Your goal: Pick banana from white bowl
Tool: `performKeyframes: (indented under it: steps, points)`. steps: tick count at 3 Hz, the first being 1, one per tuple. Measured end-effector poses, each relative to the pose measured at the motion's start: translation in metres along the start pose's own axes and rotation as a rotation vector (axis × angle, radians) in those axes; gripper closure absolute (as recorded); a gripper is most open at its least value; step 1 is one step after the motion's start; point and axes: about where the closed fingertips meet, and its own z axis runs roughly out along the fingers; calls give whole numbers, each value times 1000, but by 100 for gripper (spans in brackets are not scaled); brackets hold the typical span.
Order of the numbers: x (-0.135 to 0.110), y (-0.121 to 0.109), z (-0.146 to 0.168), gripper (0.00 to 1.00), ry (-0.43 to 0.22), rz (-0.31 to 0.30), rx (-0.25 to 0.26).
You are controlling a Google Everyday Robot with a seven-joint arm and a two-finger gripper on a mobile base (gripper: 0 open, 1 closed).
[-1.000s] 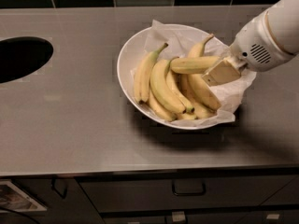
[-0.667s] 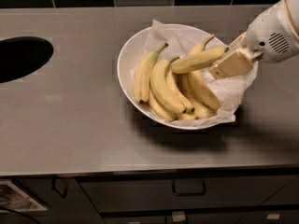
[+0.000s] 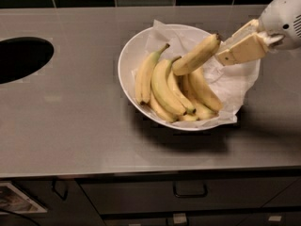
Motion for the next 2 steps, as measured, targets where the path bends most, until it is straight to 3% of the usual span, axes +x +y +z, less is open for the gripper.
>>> performKeyframes:
  steps: [1,2]
  points:
    - [-5,1,-4,89,-7,-6,-10]
    - [-5,1,-4,100,-7,-6,-10]
